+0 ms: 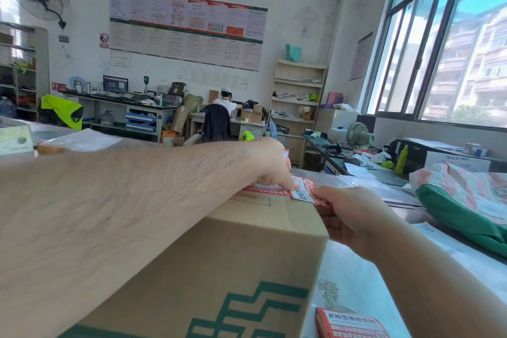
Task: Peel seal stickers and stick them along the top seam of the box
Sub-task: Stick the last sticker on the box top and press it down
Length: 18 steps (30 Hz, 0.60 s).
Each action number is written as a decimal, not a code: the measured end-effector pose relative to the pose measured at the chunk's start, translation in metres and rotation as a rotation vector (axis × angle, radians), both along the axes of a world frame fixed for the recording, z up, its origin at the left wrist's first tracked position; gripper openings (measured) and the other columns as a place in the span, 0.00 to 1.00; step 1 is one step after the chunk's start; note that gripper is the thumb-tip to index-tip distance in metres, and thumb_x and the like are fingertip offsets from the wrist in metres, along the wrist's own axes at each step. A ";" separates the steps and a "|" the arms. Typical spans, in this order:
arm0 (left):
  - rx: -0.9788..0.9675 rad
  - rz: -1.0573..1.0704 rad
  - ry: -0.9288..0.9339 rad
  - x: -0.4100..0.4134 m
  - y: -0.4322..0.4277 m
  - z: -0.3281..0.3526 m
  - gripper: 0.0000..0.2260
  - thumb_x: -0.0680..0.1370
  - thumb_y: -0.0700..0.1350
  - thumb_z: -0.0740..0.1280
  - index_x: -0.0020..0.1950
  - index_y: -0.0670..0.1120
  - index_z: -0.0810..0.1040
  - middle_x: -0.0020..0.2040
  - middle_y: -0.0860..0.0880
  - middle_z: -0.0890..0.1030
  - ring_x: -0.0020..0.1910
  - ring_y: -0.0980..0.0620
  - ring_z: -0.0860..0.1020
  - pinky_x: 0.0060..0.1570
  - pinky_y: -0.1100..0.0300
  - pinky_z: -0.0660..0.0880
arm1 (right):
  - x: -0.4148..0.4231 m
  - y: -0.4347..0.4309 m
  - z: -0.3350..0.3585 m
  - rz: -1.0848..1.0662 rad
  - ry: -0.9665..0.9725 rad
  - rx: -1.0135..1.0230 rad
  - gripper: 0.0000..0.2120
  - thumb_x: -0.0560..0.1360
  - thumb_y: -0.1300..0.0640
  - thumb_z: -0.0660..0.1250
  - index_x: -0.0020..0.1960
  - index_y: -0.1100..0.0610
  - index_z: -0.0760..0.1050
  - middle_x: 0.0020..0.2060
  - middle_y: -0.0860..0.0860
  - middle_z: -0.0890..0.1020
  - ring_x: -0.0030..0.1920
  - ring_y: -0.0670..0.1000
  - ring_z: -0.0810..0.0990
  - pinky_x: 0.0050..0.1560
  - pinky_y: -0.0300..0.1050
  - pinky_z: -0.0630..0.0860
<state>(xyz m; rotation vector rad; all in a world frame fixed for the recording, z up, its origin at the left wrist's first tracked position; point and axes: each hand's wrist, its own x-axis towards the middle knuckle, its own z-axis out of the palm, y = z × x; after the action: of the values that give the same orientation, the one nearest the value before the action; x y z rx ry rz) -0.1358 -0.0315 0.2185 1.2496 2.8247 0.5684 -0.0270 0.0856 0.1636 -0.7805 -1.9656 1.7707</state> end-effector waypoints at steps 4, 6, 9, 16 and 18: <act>-0.055 -0.122 0.050 0.008 -0.004 0.000 0.13 0.79 0.54 0.66 0.61 0.53 0.81 0.59 0.52 0.79 0.57 0.52 0.78 0.56 0.57 0.76 | 0.000 0.000 -0.001 -0.009 -0.018 -0.017 0.09 0.80 0.58 0.65 0.44 0.60 0.77 0.26 0.53 0.81 0.25 0.51 0.79 0.33 0.44 0.77; -0.099 -0.146 0.071 0.007 -0.003 0.000 0.14 0.81 0.54 0.63 0.63 0.54 0.80 0.61 0.52 0.79 0.58 0.52 0.77 0.57 0.58 0.76 | -0.001 0.001 -0.001 -0.004 -0.019 -0.029 0.08 0.80 0.57 0.65 0.45 0.60 0.77 0.25 0.53 0.81 0.25 0.51 0.78 0.32 0.43 0.76; -0.157 -0.194 0.095 0.007 -0.006 -0.001 0.16 0.82 0.55 0.59 0.66 0.54 0.79 0.63 0.50 0.78 0.60 0.50 0.76 0.61 0.54 0.74 | 0.001 0.002 -0.005 0.030 -0.018 -0.066 0.08 0.81 0.56 0.65 0.47 0.60 0.79 0.27 0.54 0.82 0.28 0.52 0.79 0.35 0.45 0.76; -0.167 -0.190 0.082 0.001 -0.009 -0.005 0.27 0.75 0.67 0.61 0.66 0.51 0.78 0.62 0.50 0.79 0.59 0.49 0.78 0.63 0.51 0.73 | -0.008 0.009 -0.040 0.109 0.051 -0.284 0.17 0.81 0.50 0.65 0.64 0.59 0.79 0.51 0.57 0.79 0.49 0.56 0.77 0.53 0.51 0.72; -0.165 -0.195 0.083 0.001 -0.009 -0.006 0.26 0.76 0.67 0.61 0.66 0.53 0.78 0.62 0.51 0.79 0.59 0.50 0.77 0.63 0.51 0.73 | -0.012 0.008 -0.045 0.130 0.077 -0.355 0.19 0.78 0.51 0.67 0.66 0.58 0.78 0.53 0.58 0.73 0.52 0.57 0.72 0.55 0.53 0.69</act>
<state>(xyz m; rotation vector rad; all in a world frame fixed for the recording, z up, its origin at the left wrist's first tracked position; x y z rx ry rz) -0.1350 -0.0406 0.2123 1.5243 2.7017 0.2765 -0.0388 0.0931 0.1190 -0.6912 -1.7087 2.2304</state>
